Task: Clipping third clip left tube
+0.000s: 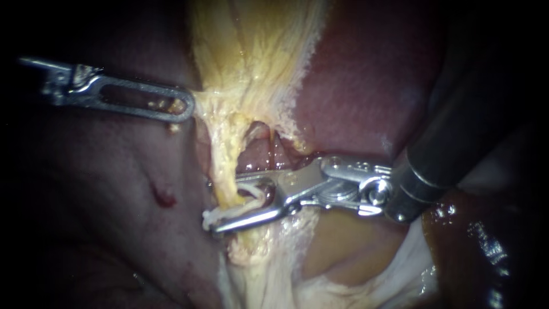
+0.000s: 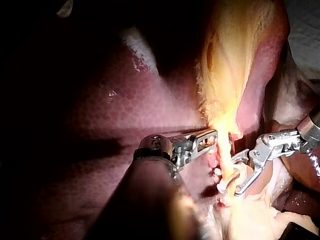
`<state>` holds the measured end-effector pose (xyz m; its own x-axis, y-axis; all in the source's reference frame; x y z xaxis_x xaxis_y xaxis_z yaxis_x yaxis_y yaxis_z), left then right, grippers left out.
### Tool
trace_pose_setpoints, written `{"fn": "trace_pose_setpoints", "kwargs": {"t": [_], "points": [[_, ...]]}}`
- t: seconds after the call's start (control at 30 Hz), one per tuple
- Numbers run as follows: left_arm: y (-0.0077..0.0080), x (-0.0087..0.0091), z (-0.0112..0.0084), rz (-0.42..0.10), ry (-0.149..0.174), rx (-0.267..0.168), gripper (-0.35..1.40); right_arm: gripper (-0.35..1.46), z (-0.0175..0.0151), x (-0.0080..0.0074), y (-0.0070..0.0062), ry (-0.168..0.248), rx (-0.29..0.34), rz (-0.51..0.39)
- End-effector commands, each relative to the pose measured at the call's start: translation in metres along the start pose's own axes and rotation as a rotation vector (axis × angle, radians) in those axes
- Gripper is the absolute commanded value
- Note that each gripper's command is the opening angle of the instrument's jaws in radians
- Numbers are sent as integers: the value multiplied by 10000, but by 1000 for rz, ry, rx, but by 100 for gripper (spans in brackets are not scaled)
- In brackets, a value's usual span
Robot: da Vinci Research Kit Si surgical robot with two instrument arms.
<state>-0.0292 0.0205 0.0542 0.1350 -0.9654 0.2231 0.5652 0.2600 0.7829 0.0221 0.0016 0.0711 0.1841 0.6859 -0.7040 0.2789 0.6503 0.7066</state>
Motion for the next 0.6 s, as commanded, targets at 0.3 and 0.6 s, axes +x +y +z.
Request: {"fn": "trace_pose_setpoints", "kwargs": {"t": [0.3, 0.6], "points": [[0, 0, 1, -1, 0, -1, -35, 49, 19, -6, 9, 39, 31, 15], [0, 0, 2, -1, -1, -1, -35, 49, 18, -3, 11, 64, 36, 20]]}}
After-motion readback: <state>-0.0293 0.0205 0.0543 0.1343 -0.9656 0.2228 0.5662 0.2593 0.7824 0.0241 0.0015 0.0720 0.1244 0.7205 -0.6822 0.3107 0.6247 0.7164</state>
